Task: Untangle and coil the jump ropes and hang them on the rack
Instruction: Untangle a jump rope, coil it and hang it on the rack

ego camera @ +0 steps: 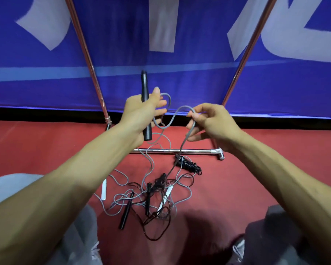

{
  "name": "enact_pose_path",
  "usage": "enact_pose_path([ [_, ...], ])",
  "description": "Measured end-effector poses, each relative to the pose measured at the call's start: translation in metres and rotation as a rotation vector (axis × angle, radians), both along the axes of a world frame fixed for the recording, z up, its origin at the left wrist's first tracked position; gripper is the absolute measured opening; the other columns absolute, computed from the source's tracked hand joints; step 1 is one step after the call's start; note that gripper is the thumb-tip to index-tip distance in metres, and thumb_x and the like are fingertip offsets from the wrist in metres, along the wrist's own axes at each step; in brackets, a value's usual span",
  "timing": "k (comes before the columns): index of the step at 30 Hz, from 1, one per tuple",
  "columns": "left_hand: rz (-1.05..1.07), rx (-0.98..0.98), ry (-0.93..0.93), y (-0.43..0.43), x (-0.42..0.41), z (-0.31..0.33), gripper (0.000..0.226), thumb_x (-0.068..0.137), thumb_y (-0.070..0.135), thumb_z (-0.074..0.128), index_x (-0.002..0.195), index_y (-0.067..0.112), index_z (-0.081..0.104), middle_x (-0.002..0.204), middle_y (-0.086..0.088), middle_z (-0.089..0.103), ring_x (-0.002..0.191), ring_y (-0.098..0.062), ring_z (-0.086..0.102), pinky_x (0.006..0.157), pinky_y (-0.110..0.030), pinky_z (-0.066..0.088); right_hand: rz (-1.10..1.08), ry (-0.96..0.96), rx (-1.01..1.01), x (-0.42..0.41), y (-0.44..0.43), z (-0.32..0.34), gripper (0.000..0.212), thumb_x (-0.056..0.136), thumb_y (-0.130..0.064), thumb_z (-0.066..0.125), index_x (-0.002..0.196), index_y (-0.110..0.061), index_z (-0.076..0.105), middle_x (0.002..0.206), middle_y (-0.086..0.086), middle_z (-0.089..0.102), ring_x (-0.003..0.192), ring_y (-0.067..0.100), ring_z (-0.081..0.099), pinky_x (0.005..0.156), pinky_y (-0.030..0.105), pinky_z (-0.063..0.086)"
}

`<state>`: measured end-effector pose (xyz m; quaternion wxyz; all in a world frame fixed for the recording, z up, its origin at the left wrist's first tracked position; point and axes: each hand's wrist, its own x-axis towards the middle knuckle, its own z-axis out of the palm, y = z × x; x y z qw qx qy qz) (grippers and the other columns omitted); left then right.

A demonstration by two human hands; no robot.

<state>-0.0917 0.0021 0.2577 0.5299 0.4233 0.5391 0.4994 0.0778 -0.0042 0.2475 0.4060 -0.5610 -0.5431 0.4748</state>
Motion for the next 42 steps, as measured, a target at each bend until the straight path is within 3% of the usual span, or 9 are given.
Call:
enact_pose_path([
  [4, -0.063, -0.047, 0.091, -0.005, 0.012, -0.009, 0.02, 0.098, 0.042, 0.051, 0.099, 0.023, 0.058, 0.116, -0.005, 0.068, 0.102, -0.018, 0.067, 0.092, -0.043, 0.052, -0.093, 0.162, 0.01, 0.008, 0.001, 0.016, 0.017, 0.1, -0.005, 0.044, 0.087, -0.005, 0.055, 0.067, 0.012, 0.058, 0.046, 0.019, 0.062, 0.052, 0.034, 0.059],
  [9, -0.214, -0.14, 0.096, -0.012, 0.025, -0.022, 0.032, 0.098, 0.04, 0.051, 0.114, 0.013, 0.056, 0.122, -0.009, 0.062, 0.097, -0.024, 0.068, 0.079, -0.037, 0.058, -0.164, 0.469, 0.015, 0.011, 0.003, 0.034, 0.018, 0.1, -0.003, 0.043, 0.086, -0.003, 0.054, 0.071, 0.011, 0.056, 0.044, 0.014, 0.062, 0.051, 0.028, 0.057],
  [14, -0.436, -0.113, 0.131, -0.017, 0.034, -0.025, 0.021, 0.098, 0.033, 0.052, 0.106, 0.016, 0.061, 0.105, -0.008, 0.072, 0.09, -0.013, 0.072, 0.078, -0.02, 0.056, -0.264, 0.762, -0.015, 0.017, 0.006, 0.04, 0.016, 0.1, 0.0, 0.041, 0.088, 0.001, 0.052, 0.08, 0.016, 0.06, 0.052, 0.02, 0.068, 0.051, 0.029, 0.057],
  [19, -0.342, 0.008, 0.203, -0.018, 0.032, -0.025, 0.008, 0.096, 0.015, 0.06, 0.091, 0.01, 0.063, 0.081, -0.008, 0.074, 0.074, -0.017, 0.074, 0.072, -0.026, 0.058, -0.308, 0.844, -0.055, 0.023, 0.008, 0.037, 0.016, 0.099, -0.001, 0.044, 0.087, 0.002, 0.053, 0.08, 0.021, 0.063, 0.058, 0.026, 0.07, 0.057, 0.033, 0.06],
  [22, -0.227, 0.053, 0.086, -0.015, 0.03, -0.015, 0.008, 0.096, 0.013, 0.06, 0.09, 0.007, 0.059, 0.073, -0.007, 0.072, 0.067, -0.019, 0.073, 0.065, -0.028, 0.06, -0.291, 0.74, -0.097, 0.024, 0.008, 0.031, 0.017, 0.1, -0.005, 0.04, 0.093, 0.003, 0.053, 0.086, 0.022, 0.066, 0.065, 0.029, 0.071, 0.061, 0.033, 0.06],
  [29, -0.079, 0.135, -0.156, -0.009, 0.018, 0.01, 0.01, 0.095, 0.012, 0.062, 0.094, 0.005, 0.054, 0.076, -0.012, 0.071, 0.072, -0.027, 0.074, 0.062, -0.033, 0.061, 0.227, -0.144, -0.166, -0.003, -0.005, -0.003, 0.024, 0.088, 0.01, 0.046, 0.099, -0.004, 0.063, 0.089, 0.008, 0.067, 0.077, 0.017, 0.059, 0.074, 0.028, 0.052],
  [36, -0.05, 0.193, -0.386, -0.011, 0.004, 0.026, 0.017, 0.095, 0.016, 0.062, 0.099, 0.002, 0.054, 0.075, -0.01, 0.073, 0.076, -0.027, 0.075, 0.062, -0.03, 0.059, 0.485, -0.73, 0.015, -0.019, -0.007, -0.041, 0.015, 0.094, -0.015, 0.057, 0.101, -0.01, 0.069, 0.087, -0.004, 0.066, 0.075, 0.008, 0.057, 0.067, 0.015, 0.041],
  [38, -0.036, 0.228, -0.424, -0.01, 0.0, 0.031, 0.017, 0.095, 0.018, 0.061, 0.098, 0.002, 0.056, 0.076, -0.009, 0.074, 0.077, -0.025, 0.075, 0.063, -0.029, 0.059, 0.461, -0.711, 0.016, -0.019, -0.006, -0.044, 0.016, 0.096, -0.015, 0.054, 0.095, -0.006, 0.068, 0.081, 0.0, 0.068, 0.071, 0.01, 0.061, 0.066, 0.017, 0.044],
  [42, -0.003, 0.18, -0.39, -0.003, -0.009, 0.028, 0.03, 0.1, 0.029, 0.051, 0.106, 0.0, 0.057, 0.089, -0.017, 0.073, 0.082, -0.025, 0.075, 0.067, -0.029, 0.06, 0.284, -0.194, -0.133, -0.017, -0.006, -0.031, 0.012, 0.098, -0.003, 0.047, 0.089, -0.002, 0.055, 0.072, 0.011, 0.061, 0.058, 0.019, 0.062, 0.058, 0.031, 0.056],
])
